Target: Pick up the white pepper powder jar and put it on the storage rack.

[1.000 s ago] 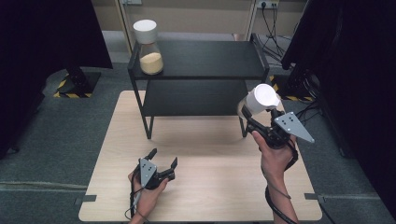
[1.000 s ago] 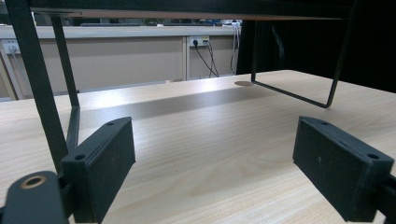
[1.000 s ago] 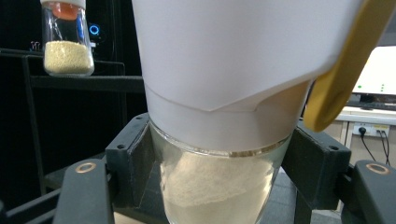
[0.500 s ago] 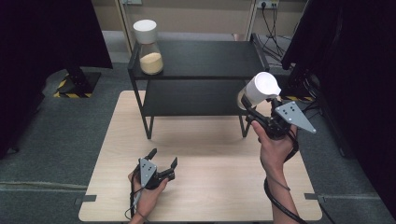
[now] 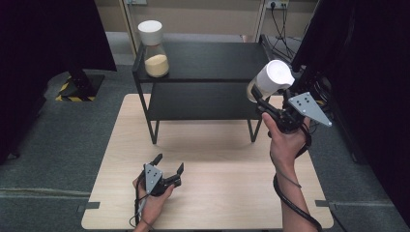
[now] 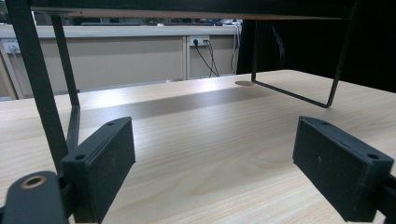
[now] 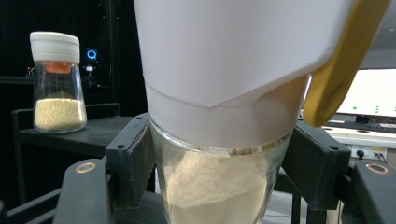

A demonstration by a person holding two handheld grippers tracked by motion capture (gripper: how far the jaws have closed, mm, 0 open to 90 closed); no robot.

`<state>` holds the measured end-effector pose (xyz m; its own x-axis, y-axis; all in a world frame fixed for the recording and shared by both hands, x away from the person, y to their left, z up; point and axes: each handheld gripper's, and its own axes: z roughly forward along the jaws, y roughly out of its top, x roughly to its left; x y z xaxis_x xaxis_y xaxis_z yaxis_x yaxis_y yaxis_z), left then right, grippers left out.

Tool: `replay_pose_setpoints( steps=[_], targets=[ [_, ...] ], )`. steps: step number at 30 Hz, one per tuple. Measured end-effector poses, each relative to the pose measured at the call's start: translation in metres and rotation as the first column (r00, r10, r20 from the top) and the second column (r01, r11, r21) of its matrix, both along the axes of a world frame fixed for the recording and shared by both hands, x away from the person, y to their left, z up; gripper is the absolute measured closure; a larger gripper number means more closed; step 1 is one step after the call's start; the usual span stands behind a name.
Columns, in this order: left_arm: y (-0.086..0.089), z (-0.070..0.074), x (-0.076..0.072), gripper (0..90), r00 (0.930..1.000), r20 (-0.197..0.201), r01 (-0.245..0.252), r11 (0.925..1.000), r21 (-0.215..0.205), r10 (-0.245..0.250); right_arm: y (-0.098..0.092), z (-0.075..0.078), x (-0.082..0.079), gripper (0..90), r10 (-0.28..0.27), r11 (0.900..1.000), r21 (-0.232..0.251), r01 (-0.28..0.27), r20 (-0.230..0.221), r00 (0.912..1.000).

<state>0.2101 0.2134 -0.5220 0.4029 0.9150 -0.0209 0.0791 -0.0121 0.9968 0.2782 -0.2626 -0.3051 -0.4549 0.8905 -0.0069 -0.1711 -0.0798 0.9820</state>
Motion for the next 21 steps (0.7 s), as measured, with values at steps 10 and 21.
replay_pose_setpoints(
  steps=[10, 21],
  targets=[
    [0.0, 0.0, 0.0, 12.4, 1.0, 0.001, -0.001, 1.0, 0.0, 0.001, 0.006, 0.016, 0.009, 31.0, -0.007, 1.0, 0.011, 0.006, 0.012, 0.9999],
    [0.0, 0.0, 0.0, 12.4, 1.0, 0.0, 0.0, 1.0, -0.001, 0.0, 0.009, 0.038, 0.029, 31.0, -0.032, 0.999, 0.005, 0.032, -0.014, 0.9994]
  ],
)
